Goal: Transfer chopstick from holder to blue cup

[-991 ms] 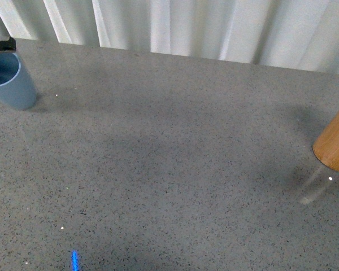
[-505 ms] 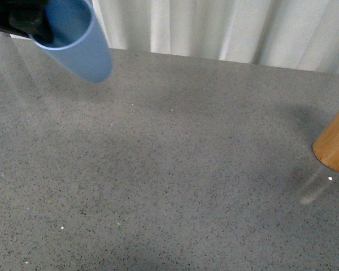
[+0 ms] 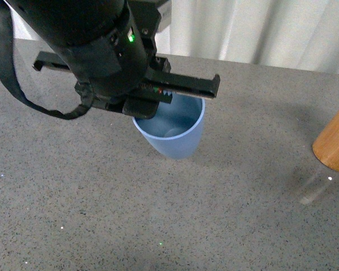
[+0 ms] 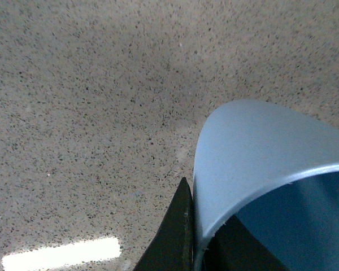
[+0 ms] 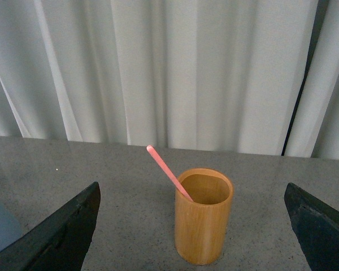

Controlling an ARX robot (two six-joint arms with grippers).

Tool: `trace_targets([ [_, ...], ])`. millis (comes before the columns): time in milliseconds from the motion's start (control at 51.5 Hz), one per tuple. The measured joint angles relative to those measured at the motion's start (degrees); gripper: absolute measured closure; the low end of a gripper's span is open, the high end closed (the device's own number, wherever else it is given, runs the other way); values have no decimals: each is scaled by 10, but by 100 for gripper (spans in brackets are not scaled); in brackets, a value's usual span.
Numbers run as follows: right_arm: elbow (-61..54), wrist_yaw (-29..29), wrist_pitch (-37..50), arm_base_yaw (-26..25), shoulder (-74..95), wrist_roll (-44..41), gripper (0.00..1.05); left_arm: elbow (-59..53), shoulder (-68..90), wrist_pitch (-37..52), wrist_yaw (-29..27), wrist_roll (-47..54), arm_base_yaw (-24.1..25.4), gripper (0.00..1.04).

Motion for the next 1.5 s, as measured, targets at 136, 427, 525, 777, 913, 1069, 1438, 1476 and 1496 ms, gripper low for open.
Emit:
trace_targets([
  [136,0,0,0,0,0,0,10,1,31,2,-5,-10,-13,101],
  [427,0,0,0,0,0,0,10,4,49,12,-1,-27,-37,101],
  [525,0,0,0,0,0,0,10,10,60,13,-2,-30,-47,101],
  [777,0,0,0,0,0,0,10,28,84,14,-11,-35,-54,101],
  [913,0,0,0,0,0,0,10,33,90,14,-14,-35,-55,101],
  [1069,0,0,0,0,0,0,10,37,92,14,-19,-34,-56,101],
  [1438,0,0,0,0,0,0,10,38,92,14,-26,-30,-56,71],
  [1476,0,0,0,0,0,0,10,38,92,14,-26,-28,-55,66],
  [1496,0,0,0,0,0,0,10,38,92,15,-26,-28,-55,62],
])
